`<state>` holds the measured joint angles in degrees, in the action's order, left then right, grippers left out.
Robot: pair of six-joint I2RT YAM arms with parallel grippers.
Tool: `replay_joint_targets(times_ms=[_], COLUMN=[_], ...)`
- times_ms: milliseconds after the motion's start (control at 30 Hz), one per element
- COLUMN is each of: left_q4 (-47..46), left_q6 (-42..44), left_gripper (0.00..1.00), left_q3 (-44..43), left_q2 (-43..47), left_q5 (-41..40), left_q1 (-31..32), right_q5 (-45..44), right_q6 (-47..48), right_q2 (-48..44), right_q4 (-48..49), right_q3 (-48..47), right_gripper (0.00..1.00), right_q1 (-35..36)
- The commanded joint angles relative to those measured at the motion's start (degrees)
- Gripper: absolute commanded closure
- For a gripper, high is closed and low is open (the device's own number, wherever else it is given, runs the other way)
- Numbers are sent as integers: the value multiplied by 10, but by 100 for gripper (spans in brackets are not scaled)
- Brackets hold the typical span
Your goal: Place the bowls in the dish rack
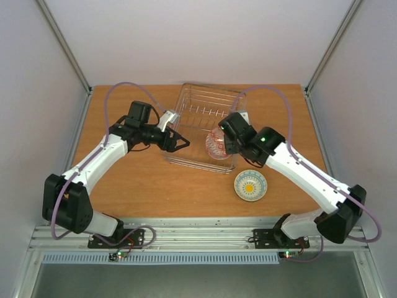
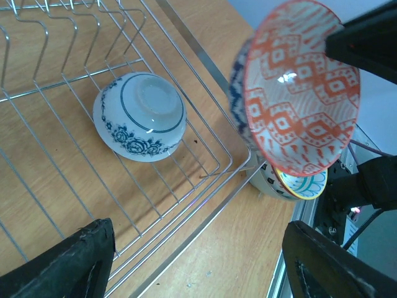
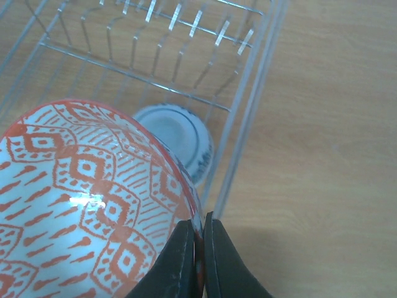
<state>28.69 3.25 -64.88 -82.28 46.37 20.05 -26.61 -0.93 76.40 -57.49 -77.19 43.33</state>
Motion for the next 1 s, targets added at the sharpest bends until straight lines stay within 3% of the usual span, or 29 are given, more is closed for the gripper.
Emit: replay_joint_targets(times_ms=[0, 300, 633, 700, 800, 967], left_q4=[12, -8, -15, -15, -12, -11], left_q6=[15, 15, 17, 19, 22, 23], left_gripper=[25, 25, 26, 37, 67, 83], left_q3=[-15, 2, 10, 11, 11, 12], left_q2=[9, 5, -9, -11, -13, -17], left_q5=[-4, -3, -23, -22, -21, -26], left_q1=[12, 16, 16, 16, 16, 16], right_q5=[27, 97, 89, 85, 78, 71], right_q6=[46, 63, 83, 83, 84, 85], right_q2=[43, 101, 131, 132, 133, 138], right_q4=[52, 94, 105, 106, 106, 103], right_q3=[-53, -95, -137, -139, -140, -140], right_gripper=[99, 99, 99, 99, 99, 99], right_q1=[2, 16, 79, 84, 84, 84])
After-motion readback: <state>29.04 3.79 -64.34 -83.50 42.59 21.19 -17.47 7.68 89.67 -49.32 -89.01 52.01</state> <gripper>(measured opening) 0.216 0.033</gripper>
